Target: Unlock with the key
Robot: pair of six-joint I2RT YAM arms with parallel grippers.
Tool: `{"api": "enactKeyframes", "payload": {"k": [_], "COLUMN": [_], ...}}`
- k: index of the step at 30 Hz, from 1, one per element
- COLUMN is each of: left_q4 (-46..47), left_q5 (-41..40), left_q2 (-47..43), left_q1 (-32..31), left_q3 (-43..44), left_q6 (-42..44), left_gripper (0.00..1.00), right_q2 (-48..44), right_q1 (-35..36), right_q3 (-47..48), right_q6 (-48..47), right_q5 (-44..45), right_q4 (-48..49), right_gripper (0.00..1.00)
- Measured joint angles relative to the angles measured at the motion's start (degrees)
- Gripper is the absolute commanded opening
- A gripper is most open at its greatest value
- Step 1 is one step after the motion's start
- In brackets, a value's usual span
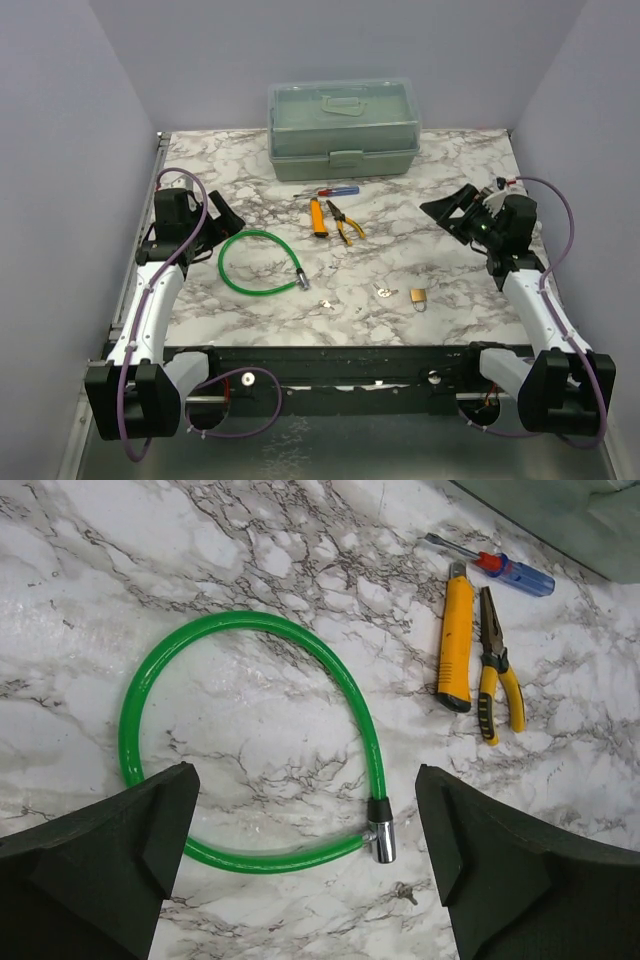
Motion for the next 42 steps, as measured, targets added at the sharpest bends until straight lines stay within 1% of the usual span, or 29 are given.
{"api": "enactKeyframes", "payload": {"k": [4,7,10,13,16,18,19,20,21,22,24,28,30,33,37,42], "left_q4": [0.02,0.04,0.09,0.13,0.15,0.15,0.15,0.15,0.17,0.17,0.2,0.31,0.35,0.42,0.44,0.46], "left_q5": [1.07,2.08,2.97,3.61,3.76,3.76,3.76,3.74,3.76,3.76,3.76,3.78,3.78,3.78,3.78,3.82], "left_q2": [0.0,0.0,0.02,0.02,0.02,-0.02,-0.07,-0.09,-0.22,-0.35,-0.46,-0.5,-0.52,-0.59,-1.01,-1.53], "left_q1": [0.0,0.0,-0.02,-0.31,-0.52,-0.76,-0.92,-1.03,-1.18,-1.44,-1.75,-2.01,-2.14,-2.14,-2.14,-2.14], "left_q3": [0.02,0.02,0.02,0.02,0.02,0.0,0.02,0.02,0.02,0.02,0.0,0.02,0.0,0.0,0.02,0.0], "left_q6": [0.13,0.13,0.11,0.11,0.13,0.13,0.13,0.13,0.15,0.15,0.17,0.17,0.17,0.17,0.17,0.17], "left_gripper": [0.98,0.98,0.98,0.98,0.98,0.97,0.97,0.96,0.95,0.95,0.95,0.94,0.94,0.93,0.93,0.93], "right_q2": [-0.39,-0.39,1.84,4.61,6.14,6.78,7.15,7.43,7.98,8.81,11.56,21.14,24.61,26.91,27.21,28.98], "right_q1": [0.7,3.37,9.97,19.58,27.39,30.27,30.91,32.5,33.66,35.04,37.64,41.57,43.01,44.3,44.7,44.7], "right_q3": [1.33,3.78,8.68,12.33,13.25,13.25,13.22,13.22,13.22,13.22,13.35,15.8,16.61,16.65,16.65,16.65], "right_q6": [1.07,3.17,6.03,9.42,13.9,17.66,19.61,21.03,22.93,25.07,28.87,36.2,38.73,41.55,44.04,45.42], "right_q5": [4.57,9.84,17.07,24.63,30.99,34.97,36.81,38.03,39.65,40.98,42.62,44.33,45.09,45.77,47.25,48.65], "right_q4": [-6.84,-13.68,-21.29,-26.12,-30.42,-34.21,-35.71,-36.65,-37.66,-38.69,-40.83,-47.1,-49.07,-50.75,-52.11,-53.27], "right_gripper": [1.0,1.0,1.0,1.0,1.0,1.0,0.96,0.95,0.92,0.86,0.83,0.79,0.73,0.67,0.61,0.58]}}
